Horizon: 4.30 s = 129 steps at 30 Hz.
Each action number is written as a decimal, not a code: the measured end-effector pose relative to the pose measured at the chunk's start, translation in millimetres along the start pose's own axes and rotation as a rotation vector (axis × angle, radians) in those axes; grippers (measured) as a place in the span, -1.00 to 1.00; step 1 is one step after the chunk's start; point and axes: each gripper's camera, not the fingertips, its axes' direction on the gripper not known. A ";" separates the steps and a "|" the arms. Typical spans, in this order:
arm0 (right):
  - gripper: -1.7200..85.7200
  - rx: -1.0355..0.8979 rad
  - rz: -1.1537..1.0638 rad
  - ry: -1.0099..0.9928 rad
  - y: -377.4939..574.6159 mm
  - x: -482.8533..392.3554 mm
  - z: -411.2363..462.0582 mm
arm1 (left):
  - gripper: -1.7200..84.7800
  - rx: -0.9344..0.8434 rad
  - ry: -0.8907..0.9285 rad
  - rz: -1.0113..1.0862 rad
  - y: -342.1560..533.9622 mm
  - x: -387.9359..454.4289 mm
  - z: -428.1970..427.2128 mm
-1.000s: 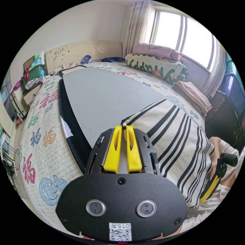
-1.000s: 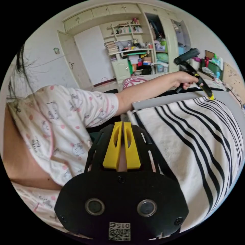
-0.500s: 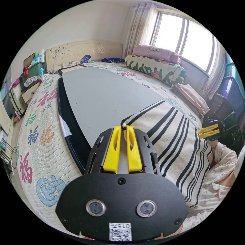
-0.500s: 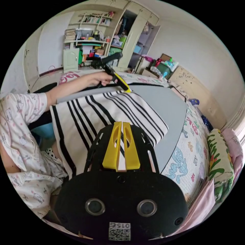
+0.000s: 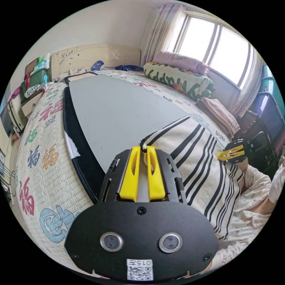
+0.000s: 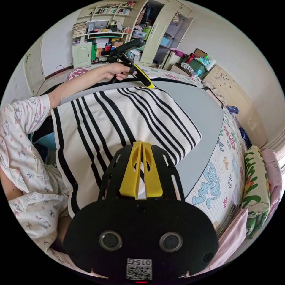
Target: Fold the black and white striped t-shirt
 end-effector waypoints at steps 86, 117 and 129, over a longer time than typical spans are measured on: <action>-0.90 0.318 0.783 -0.083 -308.0 -219.6 -334.0 | -0.88 0.290 0.165 -0.025 81.6 -102.4 -28.3; -0.91 -0.141 0.652 1.457 -147.3 -153.9 -372.8 | -0.89 0.515 0.578 0.318 -0.2 163.6 277.4; -0.88 -0.761 0.505 1.482 -59.7 44.3 -53.8 | -0.86 0.282 0.291 0.267 -74.7 161.9 490.0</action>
